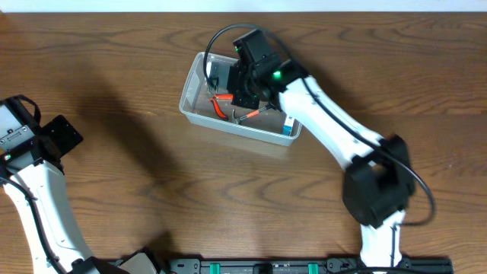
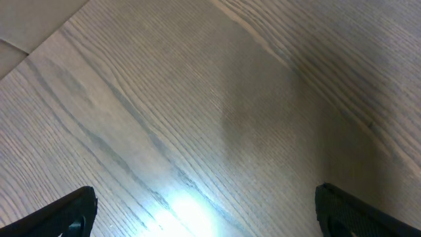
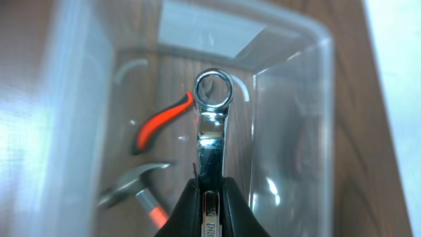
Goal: Pack container
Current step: 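Place the wrench into the container and release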
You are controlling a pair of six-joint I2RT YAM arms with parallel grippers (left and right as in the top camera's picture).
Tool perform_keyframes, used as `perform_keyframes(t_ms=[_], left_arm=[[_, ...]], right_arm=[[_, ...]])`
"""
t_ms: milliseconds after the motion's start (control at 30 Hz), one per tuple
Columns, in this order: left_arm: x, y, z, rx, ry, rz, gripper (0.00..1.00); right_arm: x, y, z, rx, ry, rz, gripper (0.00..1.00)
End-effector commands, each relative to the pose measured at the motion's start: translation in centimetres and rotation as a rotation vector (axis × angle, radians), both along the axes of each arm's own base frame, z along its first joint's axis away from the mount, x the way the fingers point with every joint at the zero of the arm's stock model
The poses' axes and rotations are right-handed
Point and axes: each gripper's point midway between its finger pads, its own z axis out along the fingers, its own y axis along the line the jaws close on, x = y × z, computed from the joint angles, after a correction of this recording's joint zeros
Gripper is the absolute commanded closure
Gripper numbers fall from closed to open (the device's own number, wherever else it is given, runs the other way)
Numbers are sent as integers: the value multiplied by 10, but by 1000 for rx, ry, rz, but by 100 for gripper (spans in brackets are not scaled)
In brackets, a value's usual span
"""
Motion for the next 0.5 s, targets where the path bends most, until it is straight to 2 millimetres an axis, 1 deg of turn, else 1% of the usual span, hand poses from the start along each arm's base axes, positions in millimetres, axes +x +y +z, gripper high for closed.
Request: perform_keyframes(t_ms=[0, 67, 133, 167, 200, 233, 267, 300, 333, 400, 433, 467], left_arm=[[1, 2, 3, 7, 3, -10, 2], [1, 2, 3, 7, 3, -10, 2], [1, 2, 3, 7, 3, -10, 2], [1, 2, 3, 7, 3, -10, 2], [1, 2, 3, 7, 3, -10, 2], [1, 2, 3, 7, 3, -10, 2], [1, 2, 3, 7, 3, -10, 2], [1, 2, 3, 7, 3, -10, 2], [1, 2, 3, 7, 3, -10, 2], [1, 2, 3, 7, 3, -10, 2], [1, 2, 3, 7, 3, -10, 2], [1, 2, 3, 7, 3, -10, 2]], right_arm=[[16, -7, -30, -42, -27, 53, 99], [27, -10, -42, -38, -35, 38, 99], [37, -12, -48, -30, -47, 25, 98], [40, -13, -48, -24, -56, 20, 91], [43, -13, -49, -20, -63, 17, 77], [45, -14, -49, -15, -69, 12, 68], [47, -14, -48, -11, -70, 6, 56], [47, -14, -47, -7, -68, -2, 41], [47, -13, -45, 1, -66, -13, 37], [46, -10, -32, 30, -59, -57, 28], [47, -10, -23, 46, -62, -93, 26], [49, -12, -9, 65, -69, -150, 26]])
